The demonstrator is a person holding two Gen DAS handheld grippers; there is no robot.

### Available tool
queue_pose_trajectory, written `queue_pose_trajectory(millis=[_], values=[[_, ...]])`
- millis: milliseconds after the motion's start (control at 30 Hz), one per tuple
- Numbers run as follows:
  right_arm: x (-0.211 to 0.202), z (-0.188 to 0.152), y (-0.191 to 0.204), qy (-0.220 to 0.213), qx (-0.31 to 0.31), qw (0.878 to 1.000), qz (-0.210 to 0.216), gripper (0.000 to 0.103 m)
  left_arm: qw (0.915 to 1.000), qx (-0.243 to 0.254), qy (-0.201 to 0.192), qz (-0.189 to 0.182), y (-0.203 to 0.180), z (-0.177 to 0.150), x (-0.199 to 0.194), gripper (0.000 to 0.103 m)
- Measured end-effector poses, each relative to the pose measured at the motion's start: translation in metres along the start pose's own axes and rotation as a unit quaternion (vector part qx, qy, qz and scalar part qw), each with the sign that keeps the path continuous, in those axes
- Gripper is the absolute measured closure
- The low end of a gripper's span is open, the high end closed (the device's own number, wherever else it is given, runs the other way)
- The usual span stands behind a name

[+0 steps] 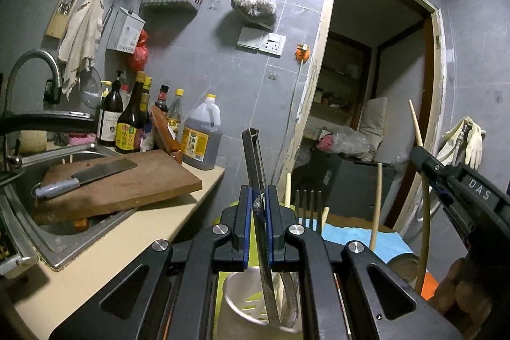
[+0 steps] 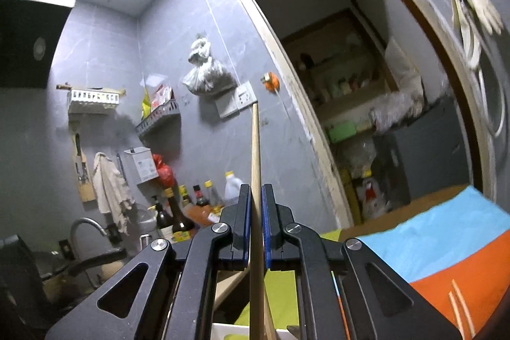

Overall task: Organize utensils
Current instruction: 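Lift the peeler with the left tool over the basket while the right tool carries the chopstick, then open the left tool to drop the peeler into the basket while the right tool releases the chopstick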

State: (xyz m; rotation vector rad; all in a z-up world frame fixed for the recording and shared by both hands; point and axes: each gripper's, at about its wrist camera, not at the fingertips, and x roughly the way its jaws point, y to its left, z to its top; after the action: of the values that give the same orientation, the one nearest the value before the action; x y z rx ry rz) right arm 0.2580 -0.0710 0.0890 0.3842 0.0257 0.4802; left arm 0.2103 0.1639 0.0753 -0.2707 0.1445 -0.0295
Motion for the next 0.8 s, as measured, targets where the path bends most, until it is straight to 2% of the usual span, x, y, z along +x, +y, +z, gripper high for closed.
queue_pose_trajectory(millis=[400, 567, 800], values=[[-0.003, 0.000, 0.011, -0.019, -0.020, 0.999, -0.047, 0.098, 1.0000, -0.001, 0.002, -0.009, -0.006, -0.005, -0.002, 0.097], [-0.002, 0.003, 0.009, -0.012, -0.009, 0.999, -0.050, 0.098, 0.9999, -0.004, 0.001, -0.013, -0.005, -0.005, -0.002, 0.097], [-0.001, 0.015, 0.017, -0.033, -0.013, 0.998, -0.051, 0.098, 0.9997, -0.009, 0.000, -0.021, -0.004, -0.006, -0.003, 0.097]])
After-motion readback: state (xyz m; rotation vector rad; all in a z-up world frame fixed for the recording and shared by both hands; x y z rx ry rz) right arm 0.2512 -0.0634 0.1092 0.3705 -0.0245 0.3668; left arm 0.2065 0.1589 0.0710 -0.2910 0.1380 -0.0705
